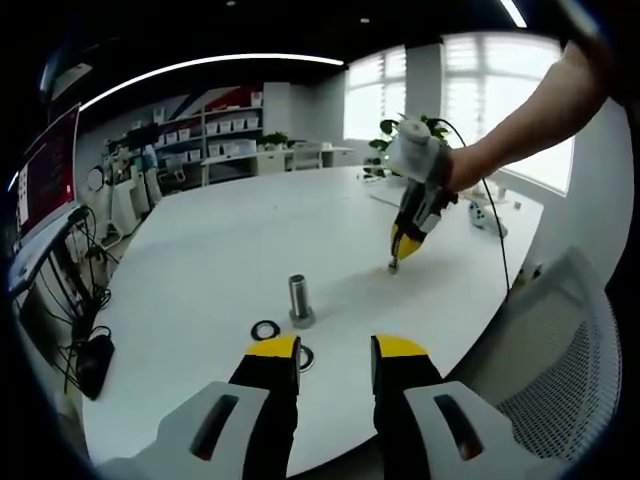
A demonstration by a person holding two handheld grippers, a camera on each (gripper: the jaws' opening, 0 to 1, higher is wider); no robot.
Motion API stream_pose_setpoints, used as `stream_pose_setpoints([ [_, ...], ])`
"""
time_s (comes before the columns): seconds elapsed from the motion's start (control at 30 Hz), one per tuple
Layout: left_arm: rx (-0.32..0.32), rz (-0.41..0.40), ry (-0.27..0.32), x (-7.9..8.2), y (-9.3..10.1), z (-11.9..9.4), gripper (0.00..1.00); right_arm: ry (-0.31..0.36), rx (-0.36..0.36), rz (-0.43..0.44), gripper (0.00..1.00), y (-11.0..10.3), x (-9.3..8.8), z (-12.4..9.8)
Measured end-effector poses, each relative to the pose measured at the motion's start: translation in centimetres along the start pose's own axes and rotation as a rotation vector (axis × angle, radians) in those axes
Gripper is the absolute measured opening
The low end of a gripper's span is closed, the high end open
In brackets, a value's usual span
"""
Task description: Place the washer onto the threaded stud by aligning its center hole with the stud, sliding it down to the base, and recovering from edge contact or off-axis alignment until the washer reaches the visible bottom stop.
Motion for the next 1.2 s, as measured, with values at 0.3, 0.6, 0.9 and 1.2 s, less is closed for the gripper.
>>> stream_pose_setpoints([
  [0.3, 0.001, 0.008, -0.007, 0.0, 0.0, 0.0, 0.26, -0.014, 0.002, 0.011, 0.14, -0.1, -0.3, 0.8],
  [0.6, 0.002, 0.009, -0.02, -0.2, 0.0, 0.1, 0.26, -0.002, -0.003, 0.019, 0.19, 0.0, -0.6, 1.2],
  [0.9, 0.001, 0.008, -0.025, -0.2, 0.1, 0.1, 0.26, 0.036, -0.015, 0.048, 0.22, -0.3, -1.1, 0.7],
  [1.2, 0.004, -0.006, -0.033, -0.2, 0.0, 0.2, 0.26, 0.103, -0.073, 0.048, 0.22, -0.6, -1.6, -0.3],
])
Point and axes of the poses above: the point that each gripper's makers call its tool centre point, and the gripper's own axes: z roughly forward along the fingers, y roughly to its right, x roughly out of its top, the point moved 7 cm from there along -z, roughly backward along the fingers, and after that the axes turned 14 degrees about -z, right-handed, at the moved point
